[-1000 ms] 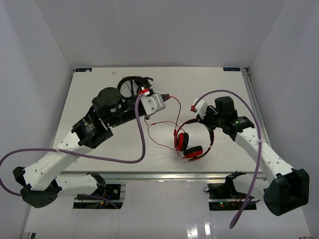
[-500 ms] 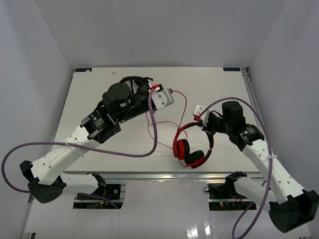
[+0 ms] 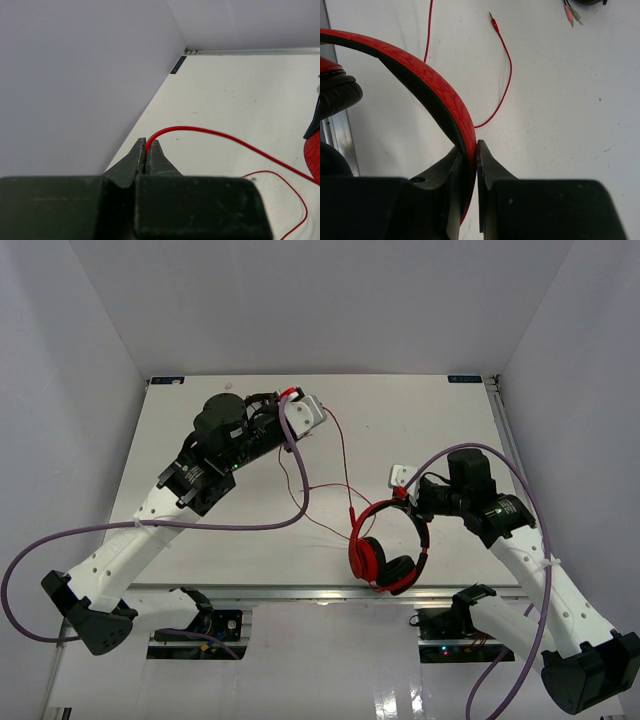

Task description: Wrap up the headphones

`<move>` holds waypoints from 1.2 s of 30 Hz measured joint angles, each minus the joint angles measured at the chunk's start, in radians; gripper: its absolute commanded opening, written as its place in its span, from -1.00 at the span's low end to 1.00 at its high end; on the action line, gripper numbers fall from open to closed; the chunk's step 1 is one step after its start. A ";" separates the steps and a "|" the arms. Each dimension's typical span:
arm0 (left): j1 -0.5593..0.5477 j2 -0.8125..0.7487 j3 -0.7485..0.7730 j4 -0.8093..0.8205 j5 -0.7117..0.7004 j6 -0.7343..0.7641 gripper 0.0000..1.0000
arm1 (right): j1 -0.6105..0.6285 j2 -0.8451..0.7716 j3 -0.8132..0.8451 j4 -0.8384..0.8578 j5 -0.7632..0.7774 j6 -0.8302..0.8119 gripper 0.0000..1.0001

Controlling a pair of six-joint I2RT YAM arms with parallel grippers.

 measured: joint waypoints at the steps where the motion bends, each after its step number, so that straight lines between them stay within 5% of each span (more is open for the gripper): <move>1: 0.014 -0.004 -0.028 0.015 0.010 -0.005 -1.00 | 0.000 -0.005 0.000 -0.005 -0.010 -0.003 -0.85; 10: 0.149 -0.029 -0.316 0.081 0.078 -0.065 -1.00 | 0.002 -0.020 0.069 -0.096 -0.148 -0.001 -0.85; 20: 0.162 -0.118 -0.538 0.264 0.153 -0.194 -1.00 | -0.086 0.011 0.233 -0.115 -0.367 0.139 -0.85; 36: 0.148 -0.120 -0.815 0.770 0.275 -0.624 -1.00 | -0.261 0.183 0.365 0.274 -0.344 0.897 -0.85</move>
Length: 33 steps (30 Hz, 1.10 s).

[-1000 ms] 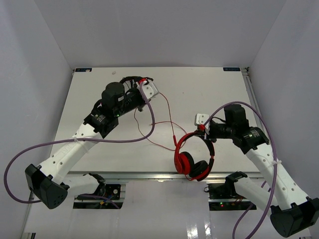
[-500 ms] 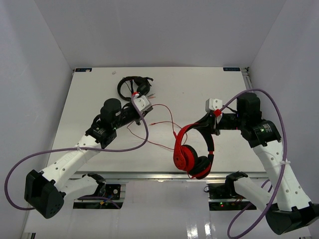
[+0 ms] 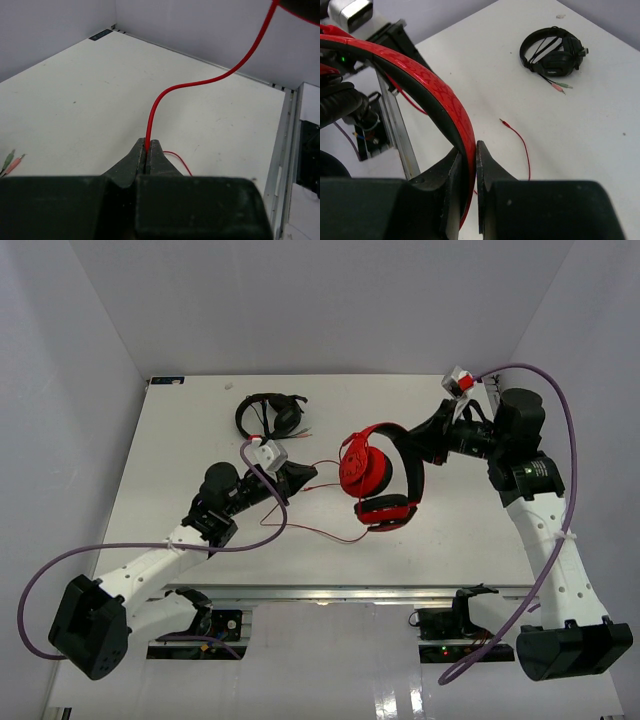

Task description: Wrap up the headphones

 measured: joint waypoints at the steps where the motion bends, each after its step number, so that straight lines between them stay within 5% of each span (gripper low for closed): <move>1: -0.007 0.013 -0.002 0.019 0.002 -0.013 -1.00 | -0.004 0.008 0.000 0.022 0.010 0.039 -0.85; 15: -0.134 0.226 0.029 0.160 -0.020 -0.077 -1.00 | -0.042 0.098 0.012 0.259 0.119 0.532 -0.85; 33: -0.224 0.261 0.084 0.174 -0.110 -0.052 -0.98 | -0.043 0.038 -0.023 0.142 0.628 0.517 -0.85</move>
